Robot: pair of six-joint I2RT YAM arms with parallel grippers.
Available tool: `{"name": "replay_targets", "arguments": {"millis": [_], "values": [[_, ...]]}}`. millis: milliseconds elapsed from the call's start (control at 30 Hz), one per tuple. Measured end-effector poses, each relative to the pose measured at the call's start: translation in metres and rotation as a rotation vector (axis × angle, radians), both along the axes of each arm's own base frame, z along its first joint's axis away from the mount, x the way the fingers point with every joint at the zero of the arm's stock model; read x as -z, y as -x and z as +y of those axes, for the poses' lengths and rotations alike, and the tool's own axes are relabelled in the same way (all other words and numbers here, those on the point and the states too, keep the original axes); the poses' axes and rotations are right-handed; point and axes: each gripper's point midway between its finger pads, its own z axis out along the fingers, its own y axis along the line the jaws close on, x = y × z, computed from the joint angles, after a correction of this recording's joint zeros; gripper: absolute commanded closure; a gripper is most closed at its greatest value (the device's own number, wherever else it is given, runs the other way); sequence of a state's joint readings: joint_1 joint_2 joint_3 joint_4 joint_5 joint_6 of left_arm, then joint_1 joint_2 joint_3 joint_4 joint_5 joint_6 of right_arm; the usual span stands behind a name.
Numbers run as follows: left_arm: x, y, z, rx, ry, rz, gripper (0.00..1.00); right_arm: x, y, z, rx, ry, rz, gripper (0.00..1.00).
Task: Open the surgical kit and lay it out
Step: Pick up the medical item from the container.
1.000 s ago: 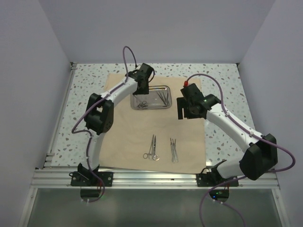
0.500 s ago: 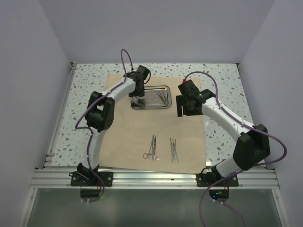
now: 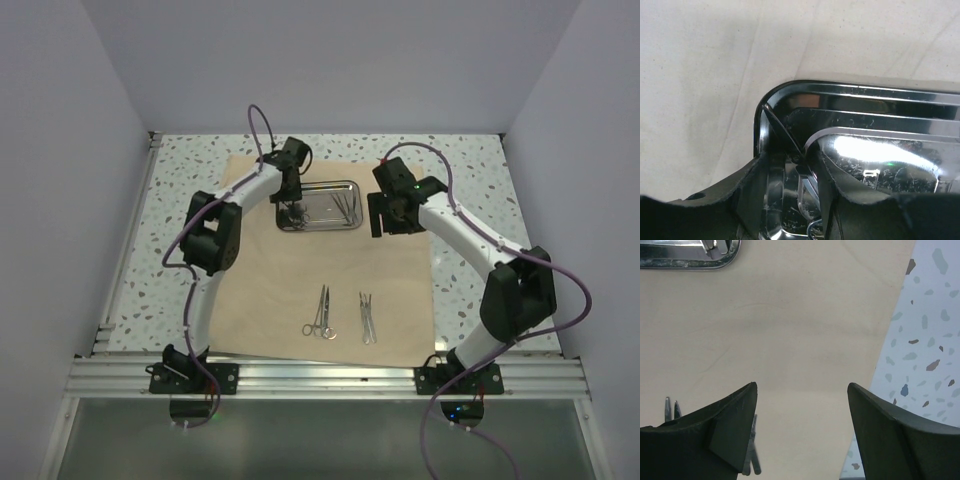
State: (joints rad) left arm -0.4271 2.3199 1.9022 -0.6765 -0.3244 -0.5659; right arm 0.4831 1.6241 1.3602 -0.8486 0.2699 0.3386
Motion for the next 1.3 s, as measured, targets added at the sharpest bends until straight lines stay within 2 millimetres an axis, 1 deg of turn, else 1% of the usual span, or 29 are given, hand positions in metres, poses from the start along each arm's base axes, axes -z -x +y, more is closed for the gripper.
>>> {"name": "replay_targets", "arguments": {"millis": [133, 200, 300, 433, 533, 767, 800, 867, 967, 1000, 1300], "values": [[-0.001, -0.010, -0.002, -0.004, 0.015, -0.019, 0.54, 0.003, 0.001, -0.001, 0.000, 0.004, 0.013, 0.23], [0.000, -0.015, -0.005, 0.000, 0.031, -0.026, 0.54, 0.004, 0.000, -0.001, 0.001, 0.005, 0.016, 0.23], [0.002, -0.025, -0.014, 0.008, 0.058, -0.038, 0.57, 0.003, -0.001, -0.003, 0.007, 0.008, 0.021, 0.23], [0.002, -0.039, -0.018, 0.008, 0.073, -0.059, 0.58, 0.002, -0.004, -0.004, 0.014, 0.009, 0.021, 0.23], [0.002, -0.041, -0.018, 0.008, 0.079, -0.063, 0.60, 0.000, -0.007, -0.005, 0.017, 0.009, 0.019, 0.23], [0.003, -0.043, -0.016, 0.005, 0.090, -0.064, 0.72, 0.001, -0.007, -0.007, 0.023, 0.019, 0.036, 0.23], [0.003, -0.044, -0.016, 0.005, 0.093, -0.063, 0.76, 0.002, -0.008, -0.007, 0.023, 0.021, 0.038, 0.23], [0.005, -0.045, -0.016, 0.005, 0.098, -0.068, 0.80, 0.003, -0.008, -0.007, 0.024, 0.024, 0.044, 0.23], [0.005, -0.046, -0.014, 0.005, 0.110, -0.080, 0.94, 0.005, -0.010, -0.006, 0.025, 0.027, 0.051, 0.23], [0.005, -0.046, -0.014, 0.007, 0.114, -0.082, 1.00, 0.005, -0.011, -0.005, 0.025, 0.028, 0.052, 0.23], [0.004, -0.048, -0.021, 0.046, 0.161, -0.107, 1.00, 0.003, -0.012, -0.006, 0.034, 0.026, 0.055, 0.23]]}}
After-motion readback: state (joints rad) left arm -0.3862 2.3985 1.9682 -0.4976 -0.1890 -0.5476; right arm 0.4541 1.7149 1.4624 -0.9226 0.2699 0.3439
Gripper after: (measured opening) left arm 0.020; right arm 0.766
